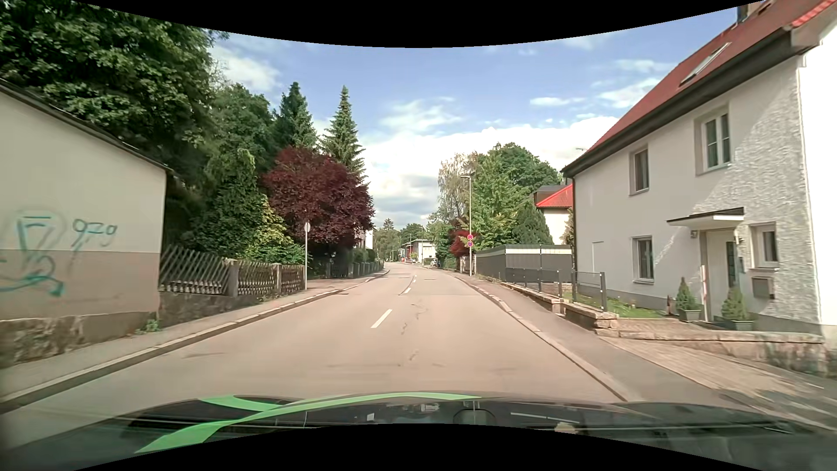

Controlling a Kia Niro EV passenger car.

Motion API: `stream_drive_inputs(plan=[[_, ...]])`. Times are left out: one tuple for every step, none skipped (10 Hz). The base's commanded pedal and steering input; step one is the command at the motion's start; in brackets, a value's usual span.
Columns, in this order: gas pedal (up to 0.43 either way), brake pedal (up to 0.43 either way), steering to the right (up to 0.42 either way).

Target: Follow the waypoints while adhering to traffic rules and regulations

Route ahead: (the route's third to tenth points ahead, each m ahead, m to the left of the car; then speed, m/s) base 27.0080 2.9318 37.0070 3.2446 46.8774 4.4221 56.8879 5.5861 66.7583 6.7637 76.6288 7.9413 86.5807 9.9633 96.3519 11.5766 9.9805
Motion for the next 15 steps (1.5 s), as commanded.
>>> stream_drive_inputs(plan=[[0.150, 0.000, -0.005], [0.150, 0.000, -0.004], [0.150, 0.000, -0.004], [0.150, 0.000, -0.004], [0.150, 0.000, -0.004], [0.150, 0.000, -0.005], [0.138, 0.000, -0.006], [0.138, 0.000, -0.006], [0.130, 0.000, -0.009], [0.130, 0.000, -0.011], [0.130, 0.000, -0.012], [0.130, 0.000, -0.013], [0.130, 0.000, -0.013], [0.130, 0.000, -0.013], [0.118, 0.000, -0.013]])
